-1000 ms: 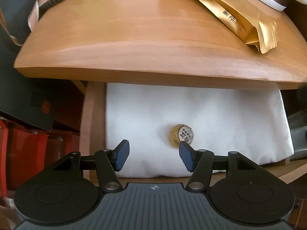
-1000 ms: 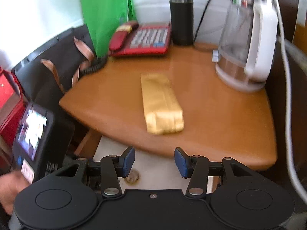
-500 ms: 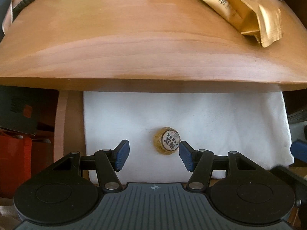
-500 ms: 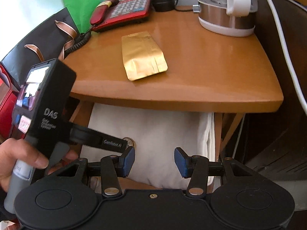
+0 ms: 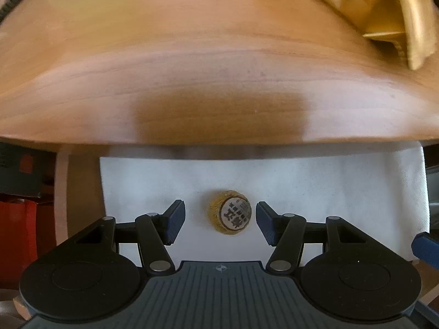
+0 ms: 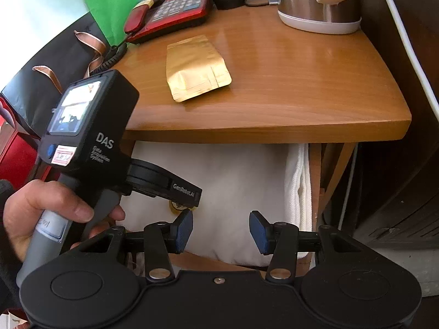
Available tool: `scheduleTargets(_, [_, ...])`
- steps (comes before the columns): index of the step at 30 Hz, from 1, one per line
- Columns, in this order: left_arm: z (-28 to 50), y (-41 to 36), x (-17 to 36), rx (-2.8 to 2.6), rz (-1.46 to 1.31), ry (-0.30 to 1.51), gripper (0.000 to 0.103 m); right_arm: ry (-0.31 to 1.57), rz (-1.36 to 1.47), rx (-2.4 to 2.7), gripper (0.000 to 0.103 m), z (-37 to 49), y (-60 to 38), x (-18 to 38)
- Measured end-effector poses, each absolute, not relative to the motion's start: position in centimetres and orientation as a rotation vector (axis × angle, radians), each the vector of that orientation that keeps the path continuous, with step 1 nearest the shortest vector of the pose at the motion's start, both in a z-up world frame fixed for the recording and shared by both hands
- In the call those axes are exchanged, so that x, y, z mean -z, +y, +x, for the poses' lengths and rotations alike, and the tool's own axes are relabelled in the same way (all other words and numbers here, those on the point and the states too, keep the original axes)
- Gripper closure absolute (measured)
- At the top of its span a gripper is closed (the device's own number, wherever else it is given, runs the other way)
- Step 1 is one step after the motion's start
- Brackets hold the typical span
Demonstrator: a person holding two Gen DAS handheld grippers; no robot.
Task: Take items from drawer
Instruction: 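Lower the left tool to the gold-wrapped candy and close on it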
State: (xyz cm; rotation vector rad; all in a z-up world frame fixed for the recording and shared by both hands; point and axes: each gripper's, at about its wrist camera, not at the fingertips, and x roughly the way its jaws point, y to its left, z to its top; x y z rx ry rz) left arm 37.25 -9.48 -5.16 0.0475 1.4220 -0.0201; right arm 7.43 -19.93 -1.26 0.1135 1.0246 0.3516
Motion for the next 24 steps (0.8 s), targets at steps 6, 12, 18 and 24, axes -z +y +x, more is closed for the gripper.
scheduleTargets(6, [38.1, -9.7, 5.8, 0.021, 0.032, 1.48, 0.042, 1.015, 0.131, -0.355, 0.058, 7.6, -20.4, 1.3])
scheduleTargets(12, [38.6, -10.1, 6.3, 0.01, 0.046, 1.501, 0.044, 1.012, 0.142, -0.358, 0.058, 7.6, -20.7, 1.2])
scheduleTargets(18, [38.9, -10.5, 6.8, -0.001, 0.057, 1.519, 0.051, 1.014, 0.155, -0.35, 0.058, 7.7, -21.1, 1.5])
scheduleTargets(24, [38.8, -10.8, 7.1, -0.007, 0.067, 1.522, 0.064, 1.016, 0.159, -0.345, 0.058, 7.5, -21.3, 1.6])
